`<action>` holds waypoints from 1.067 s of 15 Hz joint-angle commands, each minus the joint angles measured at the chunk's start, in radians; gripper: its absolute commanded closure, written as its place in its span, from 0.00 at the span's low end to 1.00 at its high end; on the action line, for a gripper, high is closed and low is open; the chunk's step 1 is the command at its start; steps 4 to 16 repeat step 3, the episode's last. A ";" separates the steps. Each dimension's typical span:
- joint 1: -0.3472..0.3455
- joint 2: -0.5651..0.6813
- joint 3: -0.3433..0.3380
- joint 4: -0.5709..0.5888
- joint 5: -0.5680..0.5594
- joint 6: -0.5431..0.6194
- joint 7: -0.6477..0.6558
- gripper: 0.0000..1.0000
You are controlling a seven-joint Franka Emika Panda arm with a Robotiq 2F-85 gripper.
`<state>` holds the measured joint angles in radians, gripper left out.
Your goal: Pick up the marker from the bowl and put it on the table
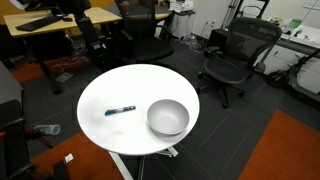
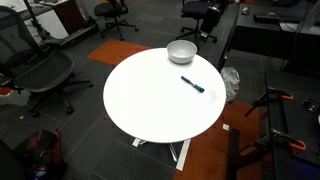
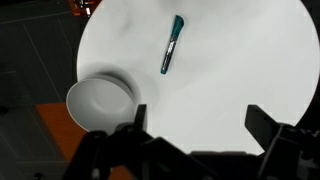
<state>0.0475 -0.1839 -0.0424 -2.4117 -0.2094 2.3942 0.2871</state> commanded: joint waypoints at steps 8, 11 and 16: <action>-0.034 -0.002 0.031 -0.007 0.009 -0.002 -0.008 0.00; -0.034 -0.002 0.031 -0.007 0.009 -0.002 -0.008 0.00; -0.034 -0.002 0.031 -0.007 0.009 -0.002 -0.008 0.00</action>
